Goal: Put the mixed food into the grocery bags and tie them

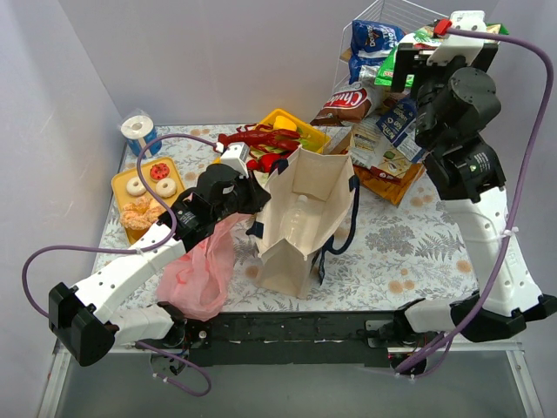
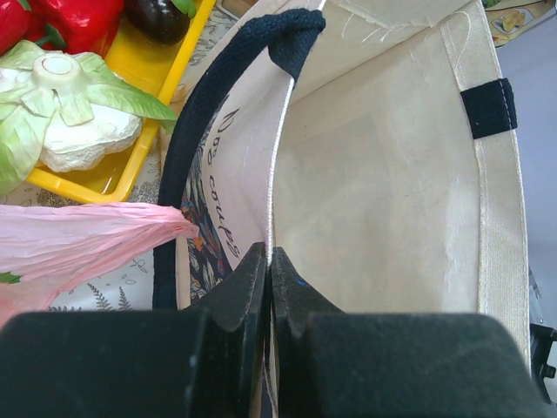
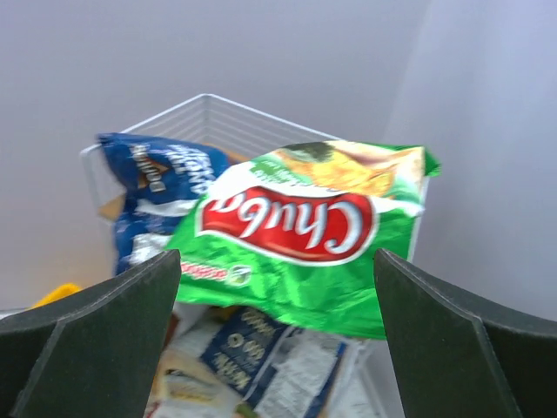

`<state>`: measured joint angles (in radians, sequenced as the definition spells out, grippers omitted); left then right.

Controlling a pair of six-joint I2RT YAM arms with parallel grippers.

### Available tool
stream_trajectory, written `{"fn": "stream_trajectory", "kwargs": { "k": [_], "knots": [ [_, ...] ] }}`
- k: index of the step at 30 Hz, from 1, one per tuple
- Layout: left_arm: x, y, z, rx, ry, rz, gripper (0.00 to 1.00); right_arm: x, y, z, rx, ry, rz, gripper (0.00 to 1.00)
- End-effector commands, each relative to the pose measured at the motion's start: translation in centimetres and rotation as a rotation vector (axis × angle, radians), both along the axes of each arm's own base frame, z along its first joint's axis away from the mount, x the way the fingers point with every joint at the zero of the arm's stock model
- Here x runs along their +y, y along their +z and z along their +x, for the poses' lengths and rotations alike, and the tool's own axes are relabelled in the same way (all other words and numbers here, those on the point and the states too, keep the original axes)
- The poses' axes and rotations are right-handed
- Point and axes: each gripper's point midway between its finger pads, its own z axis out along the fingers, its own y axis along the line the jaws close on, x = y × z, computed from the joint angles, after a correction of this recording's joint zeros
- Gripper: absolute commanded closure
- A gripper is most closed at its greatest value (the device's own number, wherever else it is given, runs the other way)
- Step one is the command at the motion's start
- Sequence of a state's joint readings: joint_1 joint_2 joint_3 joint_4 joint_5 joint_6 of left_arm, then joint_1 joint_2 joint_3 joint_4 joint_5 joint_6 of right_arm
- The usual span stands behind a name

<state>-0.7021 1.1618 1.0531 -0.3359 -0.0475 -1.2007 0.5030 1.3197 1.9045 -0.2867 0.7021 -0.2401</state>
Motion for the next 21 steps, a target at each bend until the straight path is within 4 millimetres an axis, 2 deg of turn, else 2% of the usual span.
{"fn": "stream_trajectory", "kwargs": {
  "k": [1, 4, 9, 10, 12, 13, 19, 21],
  "knots": [
    [-0.1, 1.8, 0.4, -0.054, -0.001, -0.027, 1.00, -4.1, 2.7, 0.7, -0.066, -0.137, -0.105, 0.01],
    [-0.1, 1.8, 0.4, -0.051, -0.002, -0.026, 1.00, -6.1, 2.4, 1.6, -0.066, -0.196, -0.102, 0.01],
    [-0.1, 1.9, 0.4, -0.052, 0.002, -0.030, 1.00, -8.0, 2.4, 2.3, -0.086, -0.242, -0.095, 0.01],
    [0.0, 1.8, 0.4, -0.052, 0.001, -0.028, 1.00, -9.2, 2.3, 2.4, -0.083, -0.266, -0.093, 0.01],
    [-0.1, 1.8, 0.4, -0.048, -0.001, -0.030, 1.00, -9.4, 1.7, 3.4, -0.067, -0.232, -0.079, 0.02],
    [-0.2, 1.7, 0.3, -0.045, -0.003, -0.029, 1.00, -10.2, 1.4, 3.6, -0.060, -0.238, -0.077, 0.02],
    [-0.4, 2.1, 0.5, -0.048, -0.010, -0.032, 1.00, -10.4, -0.8, 6.1, -0.008, -0.142, -0.047, 0.06],
    [-0.5, 2.2, 0.6, -0.048, -0.008, -0.032, 1.00, -9.6, -1.2, 6.8, -0.002, -0.069, -0.042, 0.10]
  ]
}}
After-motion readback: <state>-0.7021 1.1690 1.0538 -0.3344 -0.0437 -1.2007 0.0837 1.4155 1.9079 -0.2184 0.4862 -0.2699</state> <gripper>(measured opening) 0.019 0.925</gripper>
